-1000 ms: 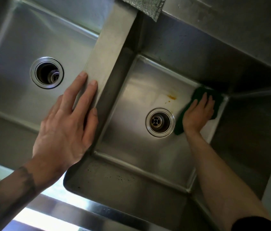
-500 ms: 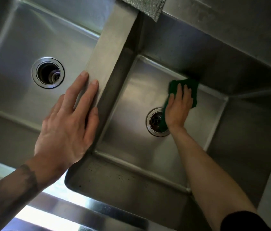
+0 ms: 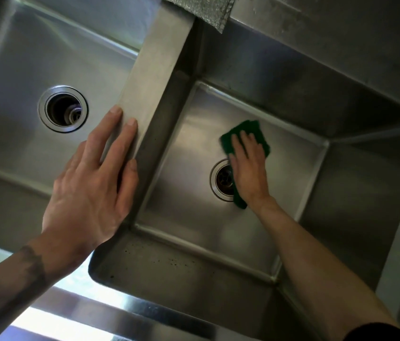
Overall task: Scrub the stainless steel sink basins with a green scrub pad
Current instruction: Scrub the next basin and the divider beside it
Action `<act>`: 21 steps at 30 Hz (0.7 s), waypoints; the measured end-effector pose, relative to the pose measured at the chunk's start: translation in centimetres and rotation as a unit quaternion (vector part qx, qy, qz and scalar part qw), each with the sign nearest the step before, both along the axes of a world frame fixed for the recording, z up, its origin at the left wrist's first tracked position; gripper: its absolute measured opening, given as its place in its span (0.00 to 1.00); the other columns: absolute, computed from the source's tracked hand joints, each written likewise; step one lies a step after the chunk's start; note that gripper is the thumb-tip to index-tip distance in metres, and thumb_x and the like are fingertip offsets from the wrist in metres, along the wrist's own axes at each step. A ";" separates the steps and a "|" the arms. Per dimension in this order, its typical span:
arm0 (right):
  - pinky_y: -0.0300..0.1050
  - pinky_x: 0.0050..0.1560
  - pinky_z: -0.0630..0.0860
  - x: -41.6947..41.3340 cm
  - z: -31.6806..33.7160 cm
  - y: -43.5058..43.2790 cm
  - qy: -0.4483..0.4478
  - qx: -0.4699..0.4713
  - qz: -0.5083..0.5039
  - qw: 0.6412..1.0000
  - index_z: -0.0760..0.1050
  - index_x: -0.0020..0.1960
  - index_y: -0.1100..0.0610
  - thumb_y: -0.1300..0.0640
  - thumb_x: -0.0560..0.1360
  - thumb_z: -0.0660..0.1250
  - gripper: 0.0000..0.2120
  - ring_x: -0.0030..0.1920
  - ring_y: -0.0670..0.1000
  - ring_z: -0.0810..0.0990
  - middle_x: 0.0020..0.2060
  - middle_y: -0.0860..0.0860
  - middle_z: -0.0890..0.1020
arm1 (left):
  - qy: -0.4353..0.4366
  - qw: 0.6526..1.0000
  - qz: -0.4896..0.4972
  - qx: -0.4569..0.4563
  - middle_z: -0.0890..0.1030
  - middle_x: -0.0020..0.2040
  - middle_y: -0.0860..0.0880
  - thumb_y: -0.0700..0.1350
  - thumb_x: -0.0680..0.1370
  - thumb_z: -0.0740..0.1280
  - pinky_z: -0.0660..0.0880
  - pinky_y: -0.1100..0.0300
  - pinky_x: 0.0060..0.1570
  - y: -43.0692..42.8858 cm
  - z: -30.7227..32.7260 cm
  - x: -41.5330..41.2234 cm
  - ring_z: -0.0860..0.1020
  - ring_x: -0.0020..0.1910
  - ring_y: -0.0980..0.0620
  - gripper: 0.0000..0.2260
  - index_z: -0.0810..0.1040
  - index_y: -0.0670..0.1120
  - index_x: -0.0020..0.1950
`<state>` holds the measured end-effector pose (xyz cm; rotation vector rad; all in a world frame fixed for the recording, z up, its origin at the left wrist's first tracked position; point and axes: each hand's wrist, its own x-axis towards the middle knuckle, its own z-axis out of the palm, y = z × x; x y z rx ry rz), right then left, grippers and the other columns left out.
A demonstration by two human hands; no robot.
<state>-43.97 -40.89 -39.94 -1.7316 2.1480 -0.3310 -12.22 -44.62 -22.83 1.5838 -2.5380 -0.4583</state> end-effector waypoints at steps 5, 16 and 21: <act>0.64 0.81 0.57 -4.0 0.0 3.2 0.021 0.014 -0.016 1.000 0.65 0.80 0.59 0.58 0.86 0.59 0.23 0.82 0.60 0.59 0.80 0.60 0.64 | 0.004 1.000 0.001 -0.009 0.56 0.88 0.45 0.52 0.90 0.48 0.79 0.39 0.56 0.0 -0.1 0.1 0.67 0.80 0.37 0.27 0.53 0.45 0.88; 0.62 0.82 0.51 4.0 -0.3 -3.6 0.005 -0.021 -0.125 0.992 0.65 0.80 0.61 0.59 0.86 0.59 0.23 0.82 0.61 0.59 0.80 0.62 0.64 | 0.039 0.998 0.022 -0.038 0.62 0.86 0.46 0.49 0.88 0.56 0.82 0.39 0.53 0.1 0.4 -0.6 0.78 0.70 0.34 0.24 0.64 0.46 0.85; 0.61 0.82 0.54 7.6 -0.6 -6.7 -0.009 -0.046 0.103 0.994 0.67 0.79 0.57 0.58 0.85 0.62 0.23 0.81 0.60 0.60 0.79 0.59 0.66 | 0.044 0.998 0.018 -0.033 0.61 0.86 0.46 0.50 0.88 0.55 0.82 0.39 0.52 0.0 0.4 -0.4 0.75 0.73 0.35 0.25 0.63 0.46 0.85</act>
